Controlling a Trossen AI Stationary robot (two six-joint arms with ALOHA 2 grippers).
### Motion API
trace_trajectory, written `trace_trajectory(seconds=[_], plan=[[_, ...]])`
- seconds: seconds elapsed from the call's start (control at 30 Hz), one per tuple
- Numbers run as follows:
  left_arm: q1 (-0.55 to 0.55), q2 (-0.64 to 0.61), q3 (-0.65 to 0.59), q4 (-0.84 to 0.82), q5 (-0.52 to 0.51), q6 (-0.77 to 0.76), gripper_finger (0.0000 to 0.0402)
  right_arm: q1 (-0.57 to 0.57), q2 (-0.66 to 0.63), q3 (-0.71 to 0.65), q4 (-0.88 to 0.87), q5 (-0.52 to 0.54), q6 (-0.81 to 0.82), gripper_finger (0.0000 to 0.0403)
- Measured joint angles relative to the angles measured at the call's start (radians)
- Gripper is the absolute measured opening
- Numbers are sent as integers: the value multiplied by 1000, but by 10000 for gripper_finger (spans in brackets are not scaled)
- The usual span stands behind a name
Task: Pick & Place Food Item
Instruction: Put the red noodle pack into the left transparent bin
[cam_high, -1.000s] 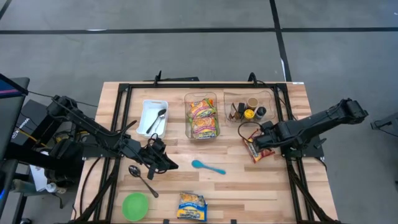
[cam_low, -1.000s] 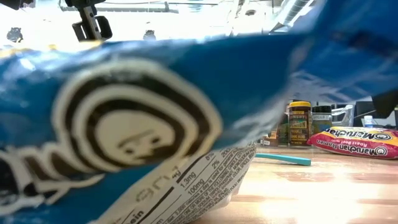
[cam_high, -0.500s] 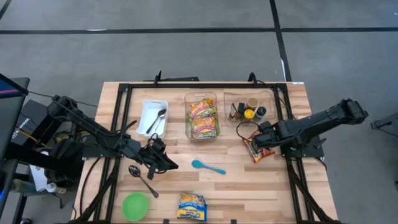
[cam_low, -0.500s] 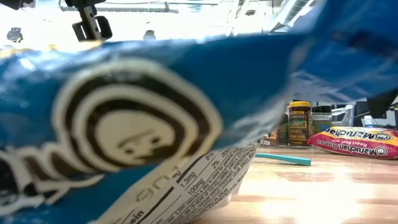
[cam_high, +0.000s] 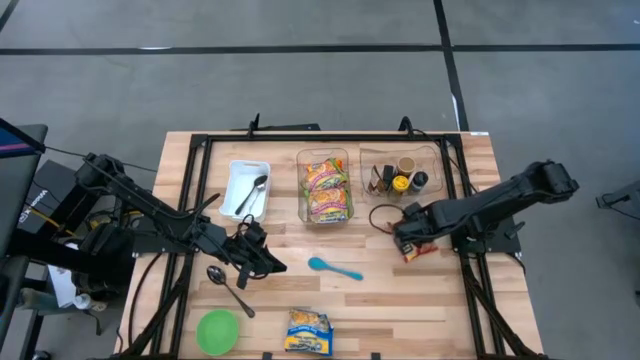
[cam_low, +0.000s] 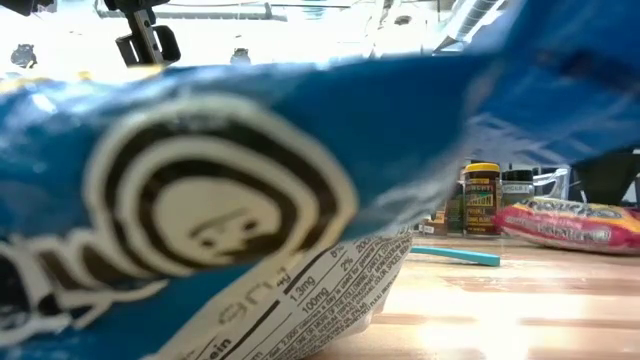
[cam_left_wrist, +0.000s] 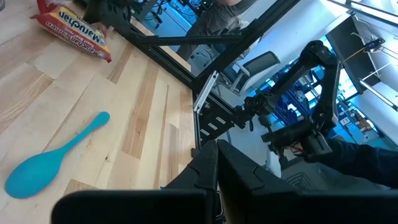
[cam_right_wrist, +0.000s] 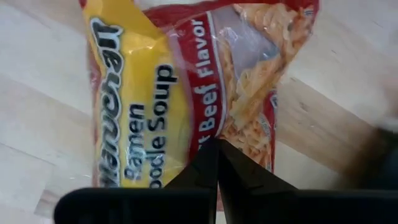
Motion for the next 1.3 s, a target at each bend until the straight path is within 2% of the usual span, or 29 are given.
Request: trace_trajectory(seconds=[0.27,0.53,0.63,0.93,1.3], plan=[[0,0,0,0,0,0,0,8,52,74,49,29,-47,0],[0,0,0,0,-5,0,0,8,52,114,226,33,-236,0],[0,0,0,0,-5,0,0,5,52,125,195,32,-239,0],[0,0,0,0,-4,0,0,5,52,152,-51,7,-215,0],[0,0,0,0,-4,0,0,6,52,154,-163,-56,-205,0]])
